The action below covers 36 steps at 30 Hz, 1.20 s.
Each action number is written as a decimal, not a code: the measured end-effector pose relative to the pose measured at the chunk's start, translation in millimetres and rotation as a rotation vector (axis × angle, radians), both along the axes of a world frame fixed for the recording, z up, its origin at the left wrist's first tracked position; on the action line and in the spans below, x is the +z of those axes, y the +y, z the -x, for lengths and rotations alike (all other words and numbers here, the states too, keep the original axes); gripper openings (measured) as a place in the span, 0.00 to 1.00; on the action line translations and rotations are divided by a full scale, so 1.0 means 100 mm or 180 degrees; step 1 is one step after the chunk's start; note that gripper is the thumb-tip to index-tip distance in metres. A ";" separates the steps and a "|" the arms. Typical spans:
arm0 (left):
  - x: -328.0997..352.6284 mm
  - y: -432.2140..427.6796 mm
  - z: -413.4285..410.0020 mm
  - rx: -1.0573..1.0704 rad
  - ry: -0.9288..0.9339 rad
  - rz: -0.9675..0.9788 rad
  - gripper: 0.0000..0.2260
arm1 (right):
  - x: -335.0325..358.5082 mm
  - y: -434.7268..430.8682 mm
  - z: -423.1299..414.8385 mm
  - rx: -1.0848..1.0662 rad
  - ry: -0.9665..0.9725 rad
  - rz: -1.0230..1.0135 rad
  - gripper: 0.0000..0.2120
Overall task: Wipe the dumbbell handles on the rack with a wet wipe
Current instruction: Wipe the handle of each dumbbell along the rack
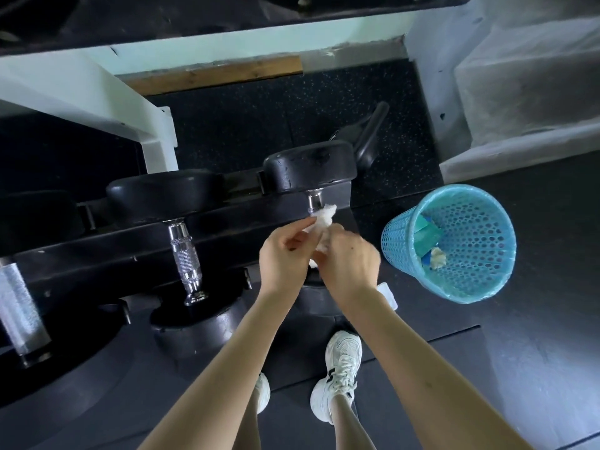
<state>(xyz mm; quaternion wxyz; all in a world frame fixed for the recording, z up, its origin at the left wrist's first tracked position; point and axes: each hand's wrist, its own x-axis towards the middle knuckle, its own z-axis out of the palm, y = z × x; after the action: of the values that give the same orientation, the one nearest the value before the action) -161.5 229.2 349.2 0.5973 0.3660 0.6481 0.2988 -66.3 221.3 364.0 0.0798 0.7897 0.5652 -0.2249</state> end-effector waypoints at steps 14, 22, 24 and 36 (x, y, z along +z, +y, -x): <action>-0.40 0.30 -0.18 0.0775 -0.0239 0.0663 0.12 | -0.22 -0.10 -0.35 -0.1847 0.2013 -0.0626 0.14; -0.62 0.38 -0.37 0.0949 -0.0589 0.0540 0.19 | -0.52 -0.30 -0.25 -0.2210 0.1712 -0.0669 0.12; -0.64 0.37 -0.34 0.0466 -0.0677 0.0601 0.19 | -0.55 -0.31 -0.26 -0.2293 0.1727 -0.0719 0.13; -0.61 0.34 -0.25 -0.0878 0.0026 0.0170 0.10 | -0.57 -0.36 -0.27 -0.2304 0.1915 -0.0866 0.15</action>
<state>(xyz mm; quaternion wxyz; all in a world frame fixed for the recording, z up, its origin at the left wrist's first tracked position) -136.9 263.1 288.3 0.6396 0.4368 0.6018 0.1949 -39.3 185.1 306.8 -0.2742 0.8388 0.2766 -0.3805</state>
